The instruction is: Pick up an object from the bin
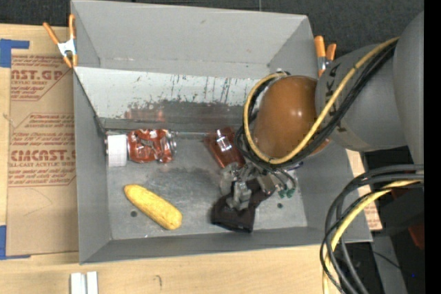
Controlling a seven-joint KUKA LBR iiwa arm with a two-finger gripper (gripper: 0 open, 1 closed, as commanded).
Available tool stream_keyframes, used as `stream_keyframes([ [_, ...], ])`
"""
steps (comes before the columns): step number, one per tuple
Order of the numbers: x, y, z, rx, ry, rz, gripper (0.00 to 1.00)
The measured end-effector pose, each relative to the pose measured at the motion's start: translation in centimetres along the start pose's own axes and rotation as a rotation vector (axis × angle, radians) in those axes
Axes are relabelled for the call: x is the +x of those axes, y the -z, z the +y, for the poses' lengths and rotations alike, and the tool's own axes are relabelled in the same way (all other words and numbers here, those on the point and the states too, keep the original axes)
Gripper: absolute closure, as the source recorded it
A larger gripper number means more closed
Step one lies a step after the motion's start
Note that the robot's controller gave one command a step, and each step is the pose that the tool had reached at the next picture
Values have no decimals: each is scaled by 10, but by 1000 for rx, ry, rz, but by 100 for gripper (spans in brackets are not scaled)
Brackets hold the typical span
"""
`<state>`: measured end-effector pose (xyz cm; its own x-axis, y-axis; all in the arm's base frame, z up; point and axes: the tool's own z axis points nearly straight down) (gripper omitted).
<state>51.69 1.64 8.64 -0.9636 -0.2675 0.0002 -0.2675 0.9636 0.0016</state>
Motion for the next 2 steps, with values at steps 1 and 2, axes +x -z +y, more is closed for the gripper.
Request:
stream_keyframes([
  [1, 8, 84, -12, 1, 28, -1, 100],
  [2, 8, 84, -12, 0, 29, -1, 100],
])
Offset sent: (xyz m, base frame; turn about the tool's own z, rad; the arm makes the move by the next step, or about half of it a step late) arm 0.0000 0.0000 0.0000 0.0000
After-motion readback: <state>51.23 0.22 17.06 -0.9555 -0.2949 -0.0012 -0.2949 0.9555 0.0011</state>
